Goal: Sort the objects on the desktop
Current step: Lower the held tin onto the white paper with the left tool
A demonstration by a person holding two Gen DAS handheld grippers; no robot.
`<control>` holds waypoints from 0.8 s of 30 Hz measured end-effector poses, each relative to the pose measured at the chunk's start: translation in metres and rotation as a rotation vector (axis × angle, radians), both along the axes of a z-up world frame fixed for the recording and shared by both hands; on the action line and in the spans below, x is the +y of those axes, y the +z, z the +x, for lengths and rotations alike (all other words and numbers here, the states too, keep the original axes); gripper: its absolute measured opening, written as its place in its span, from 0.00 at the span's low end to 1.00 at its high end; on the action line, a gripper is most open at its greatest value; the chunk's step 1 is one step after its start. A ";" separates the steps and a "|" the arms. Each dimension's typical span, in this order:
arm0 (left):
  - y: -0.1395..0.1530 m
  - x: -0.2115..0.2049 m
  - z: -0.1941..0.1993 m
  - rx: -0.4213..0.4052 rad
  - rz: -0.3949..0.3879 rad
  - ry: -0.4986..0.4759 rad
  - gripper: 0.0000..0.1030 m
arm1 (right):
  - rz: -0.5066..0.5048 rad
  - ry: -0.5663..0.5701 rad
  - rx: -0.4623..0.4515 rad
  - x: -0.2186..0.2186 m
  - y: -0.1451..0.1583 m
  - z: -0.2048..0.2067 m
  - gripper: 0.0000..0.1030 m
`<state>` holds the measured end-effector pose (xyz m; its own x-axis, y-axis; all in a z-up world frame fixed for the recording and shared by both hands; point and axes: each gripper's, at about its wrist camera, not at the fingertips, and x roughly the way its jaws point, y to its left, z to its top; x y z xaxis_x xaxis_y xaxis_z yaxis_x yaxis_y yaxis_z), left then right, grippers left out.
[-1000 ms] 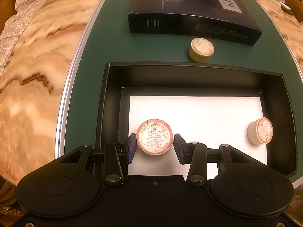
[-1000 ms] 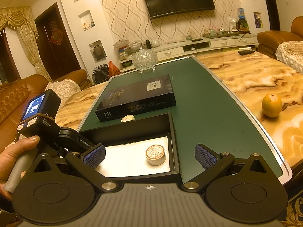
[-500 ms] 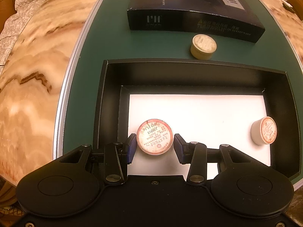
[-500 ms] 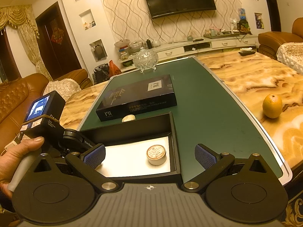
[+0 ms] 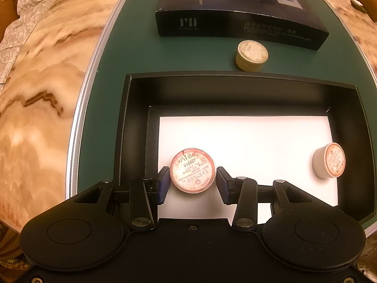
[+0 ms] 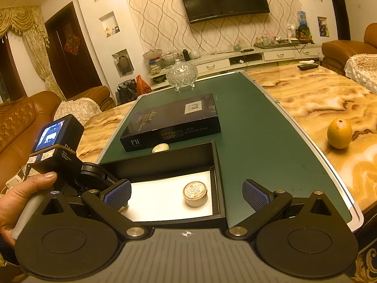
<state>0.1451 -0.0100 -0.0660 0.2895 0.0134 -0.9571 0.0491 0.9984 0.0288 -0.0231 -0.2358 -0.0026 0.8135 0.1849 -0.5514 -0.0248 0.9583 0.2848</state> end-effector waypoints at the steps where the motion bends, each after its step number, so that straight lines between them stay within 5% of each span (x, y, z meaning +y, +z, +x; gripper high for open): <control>1: 0.000 0.001 0.000 0.000 -0.001 0.001 0.40 | -0.001 0.000 0.000 0.000 0.000 0.000 1.00; 24: 0.004 0.002 0.000 -0.004 -0.015 -0.003 0.42 | -0.001 -0.004 0.001 0.000 -0.002 -0.001 1.00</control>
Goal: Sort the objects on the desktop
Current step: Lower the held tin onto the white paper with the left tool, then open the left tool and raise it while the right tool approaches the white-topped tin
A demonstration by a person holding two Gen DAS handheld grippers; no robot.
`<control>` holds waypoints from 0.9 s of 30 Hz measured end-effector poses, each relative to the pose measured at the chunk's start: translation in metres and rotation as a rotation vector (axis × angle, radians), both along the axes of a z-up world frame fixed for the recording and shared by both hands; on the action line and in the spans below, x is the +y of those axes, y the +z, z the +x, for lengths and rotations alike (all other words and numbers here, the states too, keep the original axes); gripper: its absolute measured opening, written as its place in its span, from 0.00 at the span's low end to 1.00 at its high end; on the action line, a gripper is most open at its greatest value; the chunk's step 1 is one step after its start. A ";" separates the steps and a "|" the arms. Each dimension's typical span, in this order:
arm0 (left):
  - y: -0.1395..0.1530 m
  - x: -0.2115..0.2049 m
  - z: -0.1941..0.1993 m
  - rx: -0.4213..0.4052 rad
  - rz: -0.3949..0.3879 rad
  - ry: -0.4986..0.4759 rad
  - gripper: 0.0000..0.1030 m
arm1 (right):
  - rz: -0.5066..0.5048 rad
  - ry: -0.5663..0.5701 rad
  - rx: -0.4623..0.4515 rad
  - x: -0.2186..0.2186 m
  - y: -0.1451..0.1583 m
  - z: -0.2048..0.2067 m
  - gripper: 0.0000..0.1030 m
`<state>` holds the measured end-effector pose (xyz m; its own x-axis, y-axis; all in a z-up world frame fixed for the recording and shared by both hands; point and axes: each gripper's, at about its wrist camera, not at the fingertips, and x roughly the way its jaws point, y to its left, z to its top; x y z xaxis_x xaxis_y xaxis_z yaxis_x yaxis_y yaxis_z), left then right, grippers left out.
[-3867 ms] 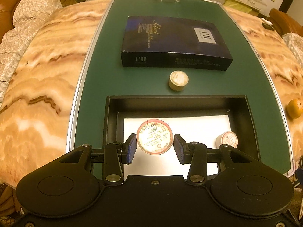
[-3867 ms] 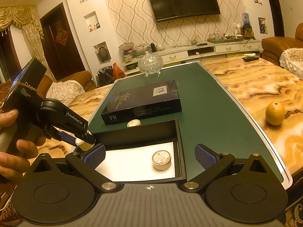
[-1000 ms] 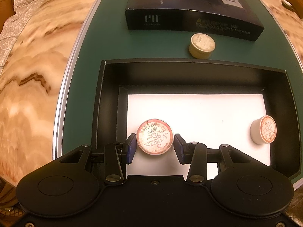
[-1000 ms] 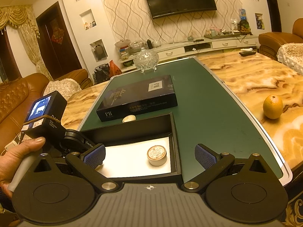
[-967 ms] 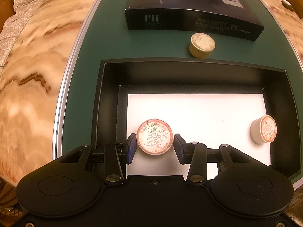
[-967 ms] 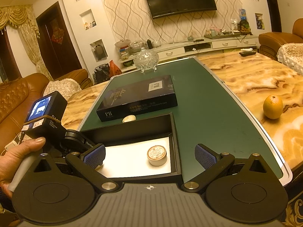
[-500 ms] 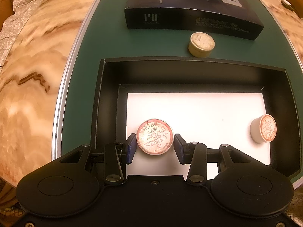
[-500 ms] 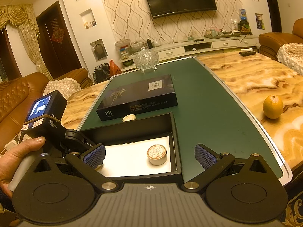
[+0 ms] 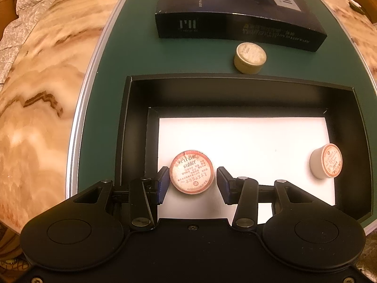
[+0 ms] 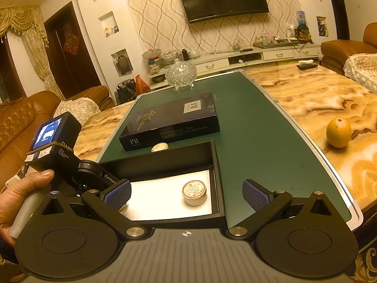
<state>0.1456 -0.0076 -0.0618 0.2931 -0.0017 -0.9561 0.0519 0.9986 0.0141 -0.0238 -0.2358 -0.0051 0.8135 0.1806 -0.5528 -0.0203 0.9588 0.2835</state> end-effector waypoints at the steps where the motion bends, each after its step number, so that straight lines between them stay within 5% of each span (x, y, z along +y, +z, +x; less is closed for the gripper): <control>1: 0.001 0.000 0.000 -0.002 0.000 -0.001 0.42 | 0.001 0.000 0.001 0.000 0.000 0.000 1.00; 27: 0.042 0.011 -0.033 -0.096 -0.097 0.010 0.44 | -0.020 0.008 0.009 0.004 -0.001 0.001 1.00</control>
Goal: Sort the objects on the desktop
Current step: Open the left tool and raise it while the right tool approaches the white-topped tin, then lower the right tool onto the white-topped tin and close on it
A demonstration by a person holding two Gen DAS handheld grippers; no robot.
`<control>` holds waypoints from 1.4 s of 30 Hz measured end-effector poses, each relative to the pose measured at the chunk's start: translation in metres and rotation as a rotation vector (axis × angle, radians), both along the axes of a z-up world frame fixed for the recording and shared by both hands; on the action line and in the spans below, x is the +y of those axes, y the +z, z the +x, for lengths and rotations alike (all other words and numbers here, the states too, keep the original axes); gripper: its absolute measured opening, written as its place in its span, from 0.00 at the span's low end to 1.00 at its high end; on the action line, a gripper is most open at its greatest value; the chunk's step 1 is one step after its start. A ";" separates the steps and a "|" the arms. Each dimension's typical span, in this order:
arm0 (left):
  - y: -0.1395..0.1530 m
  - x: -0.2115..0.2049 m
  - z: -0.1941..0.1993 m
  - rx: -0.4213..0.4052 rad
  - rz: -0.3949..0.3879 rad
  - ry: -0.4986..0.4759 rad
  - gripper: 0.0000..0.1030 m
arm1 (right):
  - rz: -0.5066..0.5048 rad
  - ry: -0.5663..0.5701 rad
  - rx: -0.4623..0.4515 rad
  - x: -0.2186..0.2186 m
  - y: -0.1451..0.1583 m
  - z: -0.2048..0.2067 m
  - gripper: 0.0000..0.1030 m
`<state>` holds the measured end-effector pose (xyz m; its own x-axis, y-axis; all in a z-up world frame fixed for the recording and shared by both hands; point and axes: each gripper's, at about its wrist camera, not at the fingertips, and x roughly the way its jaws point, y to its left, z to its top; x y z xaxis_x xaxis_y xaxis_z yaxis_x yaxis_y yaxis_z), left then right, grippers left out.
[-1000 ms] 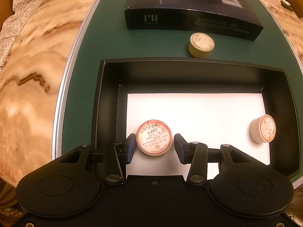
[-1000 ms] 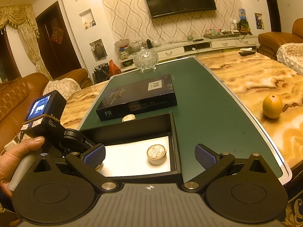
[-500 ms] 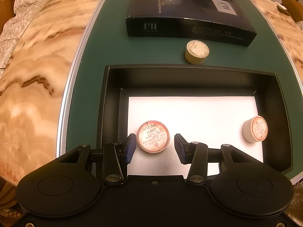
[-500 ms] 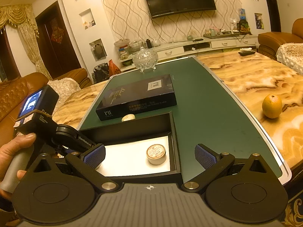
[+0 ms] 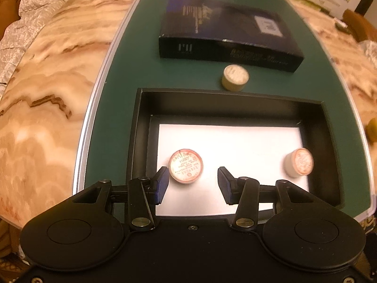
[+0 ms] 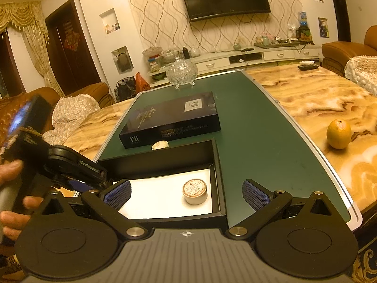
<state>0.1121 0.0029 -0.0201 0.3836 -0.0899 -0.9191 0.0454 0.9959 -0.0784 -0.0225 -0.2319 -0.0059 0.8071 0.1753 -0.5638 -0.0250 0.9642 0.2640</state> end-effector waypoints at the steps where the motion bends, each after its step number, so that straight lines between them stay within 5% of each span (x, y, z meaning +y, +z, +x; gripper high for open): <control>1: 0.003 0.000 -0.005 -0.009 -0.011 -0.001 0.44 | -0.003 -0.001 0.002 0.000 0.000 0.001 1.00; 20: 0.012 0.012 -0.059 -0.076 -0.083 0.008 0.47 | -0.008 0.033 0.073 -0.010 0.012 0.045 1.00; 29: 0.018 0.021 -0.073 -0.123 -0.083 0.046 0.50 | -0.058 0.108 0.140 0.007 0.034 0.121 1.00; 33: 0.018 0.025 -0.080 -0.125 -0.092 0.050 0.50 | -0.146 0.158 0.201 0.036 0.028 0.154 1.00; 42: 0.016 0.029 -0.098 -0.130 -0.115 0.051 0.51 | -0.144 0.197 0.371 0.074 -0.002 0.230 1.00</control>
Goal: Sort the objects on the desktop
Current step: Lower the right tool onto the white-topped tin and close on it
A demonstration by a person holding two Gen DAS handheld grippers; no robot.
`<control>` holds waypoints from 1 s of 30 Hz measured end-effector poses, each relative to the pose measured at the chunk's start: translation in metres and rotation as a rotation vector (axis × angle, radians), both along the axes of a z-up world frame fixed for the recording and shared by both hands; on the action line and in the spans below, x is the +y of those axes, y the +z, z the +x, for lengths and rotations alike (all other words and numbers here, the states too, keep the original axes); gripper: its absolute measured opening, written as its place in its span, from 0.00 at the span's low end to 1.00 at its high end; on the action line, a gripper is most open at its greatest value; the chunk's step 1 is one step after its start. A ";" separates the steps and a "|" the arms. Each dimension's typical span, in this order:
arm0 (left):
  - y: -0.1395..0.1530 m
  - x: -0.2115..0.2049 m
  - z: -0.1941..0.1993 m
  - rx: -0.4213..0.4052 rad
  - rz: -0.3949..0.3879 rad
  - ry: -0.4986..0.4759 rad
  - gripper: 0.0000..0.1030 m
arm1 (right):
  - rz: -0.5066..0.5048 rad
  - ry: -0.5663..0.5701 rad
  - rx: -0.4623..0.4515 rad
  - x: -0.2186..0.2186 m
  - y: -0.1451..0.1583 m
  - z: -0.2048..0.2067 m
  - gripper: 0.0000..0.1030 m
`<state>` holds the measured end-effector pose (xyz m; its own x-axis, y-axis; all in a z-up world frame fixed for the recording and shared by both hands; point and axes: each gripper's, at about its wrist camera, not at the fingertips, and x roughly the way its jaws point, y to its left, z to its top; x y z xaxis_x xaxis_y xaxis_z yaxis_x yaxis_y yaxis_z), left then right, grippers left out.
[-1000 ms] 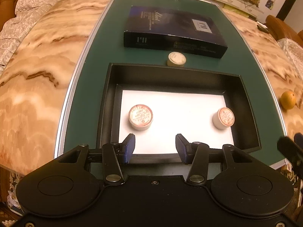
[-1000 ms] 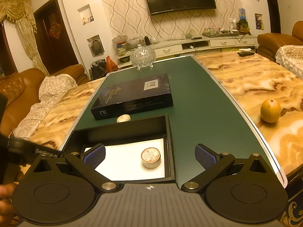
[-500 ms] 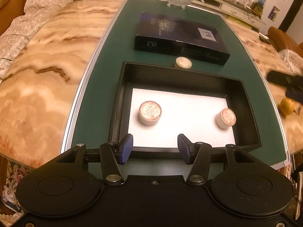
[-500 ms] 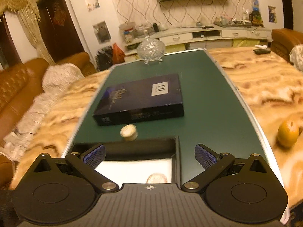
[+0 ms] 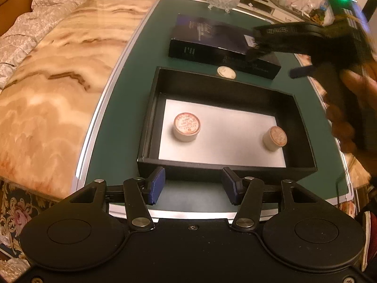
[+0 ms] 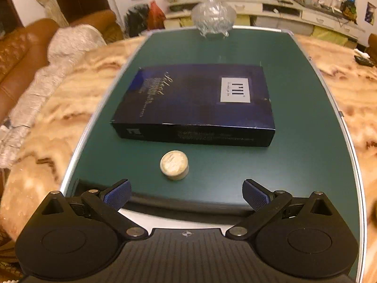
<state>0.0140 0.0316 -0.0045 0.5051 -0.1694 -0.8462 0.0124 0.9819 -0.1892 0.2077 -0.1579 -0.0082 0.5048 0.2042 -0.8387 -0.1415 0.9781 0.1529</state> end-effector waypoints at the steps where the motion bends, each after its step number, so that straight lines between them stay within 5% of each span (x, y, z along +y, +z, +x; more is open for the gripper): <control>1: 0.000 0.000 -0.002 -0.002 0.000 0.001 0.51 | -0.004 0.000 0.013 0.003 -0.003 0.007 1.00; 21: -0.016 0.012 -0.011 0.033 -0.037 -0.006 0.52 | -0.071 -0.005 0.204 0.058 -0.070 0.071 0.95; 30: -0.020 0.013 -0.010 0.041 -0.049 -0.015 0.53 | -0.106 -0.007 0.225 0.062 -0.081 0.073 0.80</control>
